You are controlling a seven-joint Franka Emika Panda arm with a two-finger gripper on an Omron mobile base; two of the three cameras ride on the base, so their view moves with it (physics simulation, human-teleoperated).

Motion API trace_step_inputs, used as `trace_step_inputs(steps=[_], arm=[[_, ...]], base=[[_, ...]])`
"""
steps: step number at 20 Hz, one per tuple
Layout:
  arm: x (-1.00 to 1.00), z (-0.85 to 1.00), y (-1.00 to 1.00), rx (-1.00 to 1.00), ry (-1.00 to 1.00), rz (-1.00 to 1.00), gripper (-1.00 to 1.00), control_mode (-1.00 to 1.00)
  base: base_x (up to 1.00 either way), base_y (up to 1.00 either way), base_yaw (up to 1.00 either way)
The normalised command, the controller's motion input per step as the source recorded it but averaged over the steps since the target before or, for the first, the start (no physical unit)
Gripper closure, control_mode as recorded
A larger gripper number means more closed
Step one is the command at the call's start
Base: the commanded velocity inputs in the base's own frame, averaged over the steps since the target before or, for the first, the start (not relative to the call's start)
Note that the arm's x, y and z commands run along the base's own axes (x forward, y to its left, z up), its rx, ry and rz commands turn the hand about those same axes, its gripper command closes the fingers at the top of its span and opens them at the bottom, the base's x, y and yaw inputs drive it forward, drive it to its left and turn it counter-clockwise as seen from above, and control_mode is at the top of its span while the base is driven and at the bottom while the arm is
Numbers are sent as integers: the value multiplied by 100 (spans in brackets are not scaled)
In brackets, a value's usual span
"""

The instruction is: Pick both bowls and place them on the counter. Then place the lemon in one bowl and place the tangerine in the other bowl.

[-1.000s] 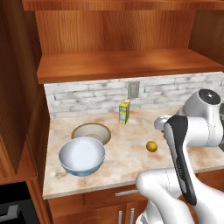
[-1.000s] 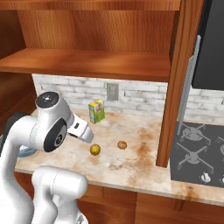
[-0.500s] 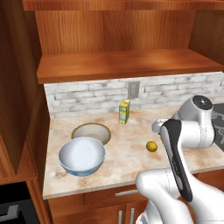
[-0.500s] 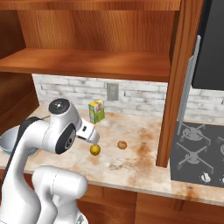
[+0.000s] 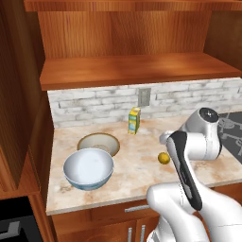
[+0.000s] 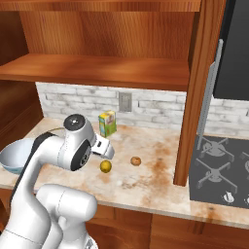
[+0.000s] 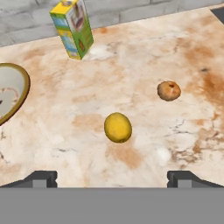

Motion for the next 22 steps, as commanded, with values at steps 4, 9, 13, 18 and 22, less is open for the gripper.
trace_step_inputs(steps=[4, 9, 13, 18, 22], arm=[[12, -23, -4, -1, 3, 5, -100, -100], [8, -29, -3, -1, 0, 5, -100, -100], [14, -36, 0, -2, 0, 5, -100, -100], [27, -35, 0, -2, 1, 3, -100, -100], [37, -33, -1, -2, 4, 1, -100, -100]], base=[[0, 0, 0], [0, 0, 0], [0, 0, 0], [0, 0, 0], [0, 0, 0]])
